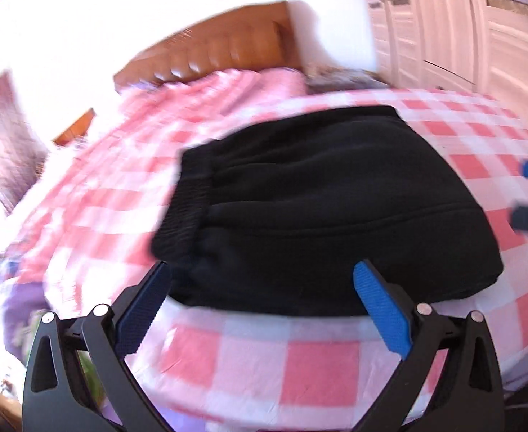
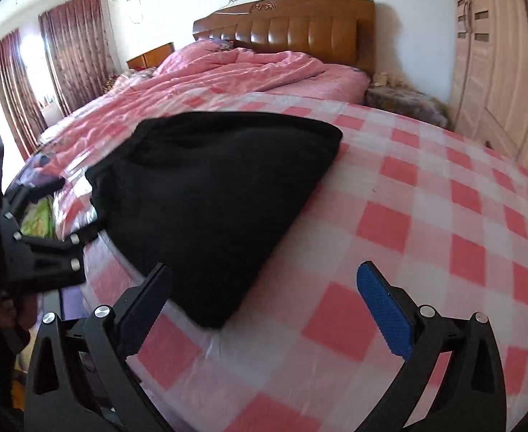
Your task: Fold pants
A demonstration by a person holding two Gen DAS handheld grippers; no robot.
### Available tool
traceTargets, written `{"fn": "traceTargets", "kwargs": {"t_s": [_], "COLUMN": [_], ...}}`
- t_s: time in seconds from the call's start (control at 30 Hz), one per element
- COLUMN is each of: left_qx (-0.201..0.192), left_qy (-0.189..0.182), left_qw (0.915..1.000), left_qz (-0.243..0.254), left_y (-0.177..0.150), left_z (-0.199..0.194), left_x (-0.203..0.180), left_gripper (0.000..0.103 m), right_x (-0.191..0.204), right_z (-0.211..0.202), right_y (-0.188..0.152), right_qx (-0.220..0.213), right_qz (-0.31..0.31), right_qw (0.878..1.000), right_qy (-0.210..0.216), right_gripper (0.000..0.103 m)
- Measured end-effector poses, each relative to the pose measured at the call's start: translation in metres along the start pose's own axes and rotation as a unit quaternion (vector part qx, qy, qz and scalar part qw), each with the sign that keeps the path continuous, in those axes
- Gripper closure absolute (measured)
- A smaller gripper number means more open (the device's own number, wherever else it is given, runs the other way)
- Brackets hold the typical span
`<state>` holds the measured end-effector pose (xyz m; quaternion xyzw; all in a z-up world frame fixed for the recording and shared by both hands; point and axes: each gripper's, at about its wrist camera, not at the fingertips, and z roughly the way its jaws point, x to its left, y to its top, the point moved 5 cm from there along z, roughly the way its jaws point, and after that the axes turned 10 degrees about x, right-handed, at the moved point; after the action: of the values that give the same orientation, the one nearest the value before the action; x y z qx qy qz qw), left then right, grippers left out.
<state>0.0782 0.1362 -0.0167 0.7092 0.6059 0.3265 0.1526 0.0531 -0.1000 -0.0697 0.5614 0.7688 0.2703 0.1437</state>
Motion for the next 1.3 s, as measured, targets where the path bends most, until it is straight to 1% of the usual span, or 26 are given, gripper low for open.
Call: {"fn": "traceTargets", "kwargs": {"t_s": [0.03,0.1,0.13,0.17,0.23,0.3,0.37,0.6,0.83,1.07,1.3], "left_qx": [-0.006,0.004,0.005,0.005,0.012,0.017,0.023,0.032,0.034,0.025,0.031], "left_qy": [0.026,0.071,0.077,0.072,0.044,0.008,-0.013,-0.021,-0.024,-0.028,-0.035], "left_qw": [0.9996,0.9970,0.9961,0.9963,0.9971,0.9975,0.9970,0.9967,0.9959,0.9958,0.9951], "left_qz": [-0.011,-0.032,-0.041,-0.048,-0.061,-0.068,-0.073,-0.072,-0.081,-0.084,-0.087], "left_y": [-0.004,-0.014,-0.017,-0.022,-0.030,-0.034,-0.038,-0.044,-0.049,-0.049,-0.050], "left_z": [-0.006,-0.018,-0.025,-0.032,-0.041,-0.045,-0.046,-0.042,-0.043,-0.048,-0.047], "left_x": [0.001,0.000,-0.003,-0.005,-0.009,-0.017,-0.023,-0.039,-0.036,-0.036,-0.037], "left_gripper": [0.001,0.001,0.001,0.001,0.001,0.001,0.001,0.001,0.001,0.001,0.001], "right_x": [0.003,0.011,0.014,0.018,0.022,0.026,0.027,0.025,0.030,0.030,0.031], "right_z": [-0.001,0.001,-0.002,0.000,0.000,-0.003,-0.005,-0.009,-0.009,-0.013,-0.013], "right_y": [-0.007,-0.022,-0.027,-0.033,-0.039,-0.044,-0.048,-0.051,-0.059,-0.059,-0.059], "right_qx": [0.004,0.022,0.028,0.036,0.045,0.047,0.047,0.040,0.046,0.041,0.042], "right_qz": [0.003,0.000,-0.003,-0.008,-0.015,-0.021,-0.020,-0.011,-0.016,-0.014,-0.014], "right_qw": [1.000,1.000,0.999,0.999,0.997,0.997,0.997,0.998,0.998,0.998,0.998], "right_qy": [-0.010,-0.022,-0.025,-0.037,-0.055,-0.062,-0.062,-0.053,-0.045,-0.043,-0.041], "right_gripper": [0.004,0.004,0.004,0.004,0.004,0.004,0.004,0.004,0.004,0.004,0.004]}}
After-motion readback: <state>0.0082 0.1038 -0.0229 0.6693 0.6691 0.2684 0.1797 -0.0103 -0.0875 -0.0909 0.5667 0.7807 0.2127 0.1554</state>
